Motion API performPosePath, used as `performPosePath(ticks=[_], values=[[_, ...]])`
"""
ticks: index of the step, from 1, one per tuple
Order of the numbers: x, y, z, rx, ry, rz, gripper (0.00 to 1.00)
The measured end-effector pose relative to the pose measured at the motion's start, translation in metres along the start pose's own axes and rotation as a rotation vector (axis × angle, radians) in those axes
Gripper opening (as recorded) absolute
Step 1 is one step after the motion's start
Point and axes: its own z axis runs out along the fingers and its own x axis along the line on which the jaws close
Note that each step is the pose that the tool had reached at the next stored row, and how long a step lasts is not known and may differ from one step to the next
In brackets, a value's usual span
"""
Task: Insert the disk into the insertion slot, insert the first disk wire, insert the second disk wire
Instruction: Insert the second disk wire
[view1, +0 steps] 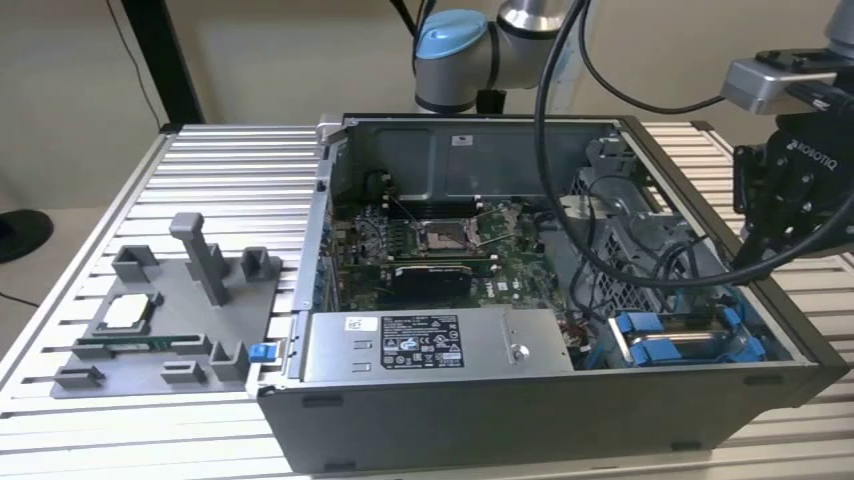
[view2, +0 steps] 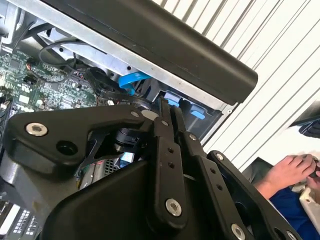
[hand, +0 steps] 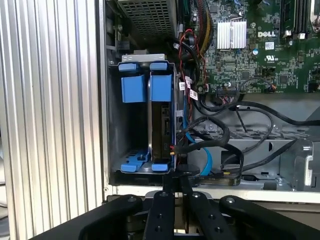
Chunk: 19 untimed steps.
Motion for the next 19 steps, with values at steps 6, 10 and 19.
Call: performPosePath(ticks=[6, 10, 19], values=[[0.0022, 0.0009, -0.0109, -0.0023, 0.0002, 0.000, 0.00], [0.0049, 0.0028, -0.0190, -0.0027, 0.0001, 0.000, 0.00], [0.0124, 0.0151, -0.0298, -0.0027, 0.0002, 0.000, 0.00]])
